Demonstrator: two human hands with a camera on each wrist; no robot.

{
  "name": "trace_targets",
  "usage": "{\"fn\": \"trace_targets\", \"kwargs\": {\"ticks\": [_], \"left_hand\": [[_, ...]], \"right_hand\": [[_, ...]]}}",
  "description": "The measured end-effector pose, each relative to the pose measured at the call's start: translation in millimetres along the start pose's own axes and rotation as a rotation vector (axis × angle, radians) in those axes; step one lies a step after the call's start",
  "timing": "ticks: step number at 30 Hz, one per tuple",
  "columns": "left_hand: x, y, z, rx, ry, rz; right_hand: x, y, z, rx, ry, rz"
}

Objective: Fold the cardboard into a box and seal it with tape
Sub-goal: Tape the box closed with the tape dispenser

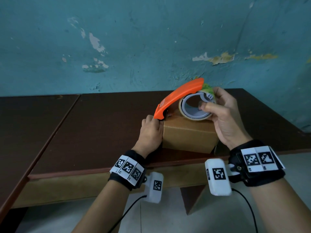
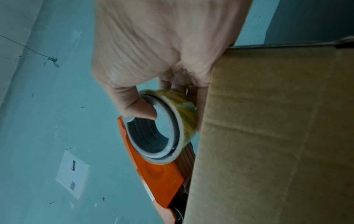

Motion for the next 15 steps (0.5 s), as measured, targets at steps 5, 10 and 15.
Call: {"fn": "trace_targets", "kwargs": {"ticks": [5,10,15], "left_hand": [[2.8,0.9,9.7,-0.214,-0.051,0.028],[-13.5,-24.3,12.7,-0.976,0.069,0.158],[-23.9,-37.7,9.0,-1.153,0.233,0.070]], "right_hand": [[0.3,-0.5,0.0,-0.011,-0.008,0.004],[0.5,0.1,0.7,0.001,-0.021,0.006],[1.5,-2.7,2.9,-0.009,-0.035,-0.001]]}}
Point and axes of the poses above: each hand's wrist, its own x-axis towards the middle knuckle, its own z-axis out of the back of the hand, y = z × x, the point moved 10 cm from there along x, towards the middle knuckle, and after that the axes turned 5 degrees about z, right-handed, at the moved point
